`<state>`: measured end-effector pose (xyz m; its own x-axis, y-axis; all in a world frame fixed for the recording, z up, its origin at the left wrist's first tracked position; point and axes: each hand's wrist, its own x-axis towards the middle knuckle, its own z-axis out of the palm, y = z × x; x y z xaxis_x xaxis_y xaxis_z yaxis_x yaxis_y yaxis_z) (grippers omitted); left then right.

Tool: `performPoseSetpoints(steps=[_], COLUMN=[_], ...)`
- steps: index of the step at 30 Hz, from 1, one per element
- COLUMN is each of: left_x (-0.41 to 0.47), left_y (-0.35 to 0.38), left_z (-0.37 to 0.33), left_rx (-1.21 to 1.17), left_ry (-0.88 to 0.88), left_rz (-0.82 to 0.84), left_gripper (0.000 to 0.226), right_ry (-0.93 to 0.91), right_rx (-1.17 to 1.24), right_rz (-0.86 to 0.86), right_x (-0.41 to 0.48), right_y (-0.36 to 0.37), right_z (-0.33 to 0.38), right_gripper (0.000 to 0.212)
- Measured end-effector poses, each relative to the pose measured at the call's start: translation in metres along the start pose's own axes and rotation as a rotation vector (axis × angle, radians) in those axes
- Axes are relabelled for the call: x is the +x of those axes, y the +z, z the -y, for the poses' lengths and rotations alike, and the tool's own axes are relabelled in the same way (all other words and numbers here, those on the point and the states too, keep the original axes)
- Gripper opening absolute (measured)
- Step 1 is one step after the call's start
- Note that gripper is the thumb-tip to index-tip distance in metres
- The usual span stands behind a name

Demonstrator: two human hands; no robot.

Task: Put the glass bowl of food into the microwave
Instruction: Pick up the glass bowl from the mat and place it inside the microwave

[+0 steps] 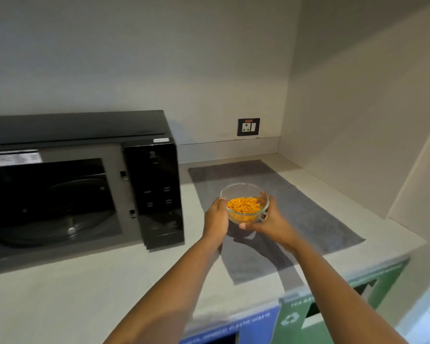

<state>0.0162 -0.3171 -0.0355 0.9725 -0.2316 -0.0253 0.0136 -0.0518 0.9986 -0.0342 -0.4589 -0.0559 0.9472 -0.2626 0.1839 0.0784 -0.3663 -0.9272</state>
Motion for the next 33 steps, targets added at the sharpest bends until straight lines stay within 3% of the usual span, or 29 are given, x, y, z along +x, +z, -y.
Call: performPoseSetpoints(steps=[9,17,23,33], left_x=[-0.104,-0.149,-0.143,-0.072], left_y=[-0.120,-0.226,-0.293,-0.363], left_z=[-0.001,-0.006,-0.016,-0.011], left_rx=[0.000,-0.002,0.020,-0.067], left_ry=[-0.011,0.012,0.018,-0.034], left_rz=[-0.010,-0.159,-0.290,-0.473], left_gripper=[0.028,0.032,0.029,0.027], right_ry=[-0.007,-0.095,-0.202,-0.274], right_rx=[-0.056,-0.052,0.018,0.040], right_rz=[0.111,0.197,0.252,0.303], right_x=[-0.101,-0.117,-0.095,-0.017], right_y=[0.080,0.179,0.247,0.329], right_z=[0.065,0.106,0.137,0.144], right_gripper=[0.105,0.102,0.091,0.100])
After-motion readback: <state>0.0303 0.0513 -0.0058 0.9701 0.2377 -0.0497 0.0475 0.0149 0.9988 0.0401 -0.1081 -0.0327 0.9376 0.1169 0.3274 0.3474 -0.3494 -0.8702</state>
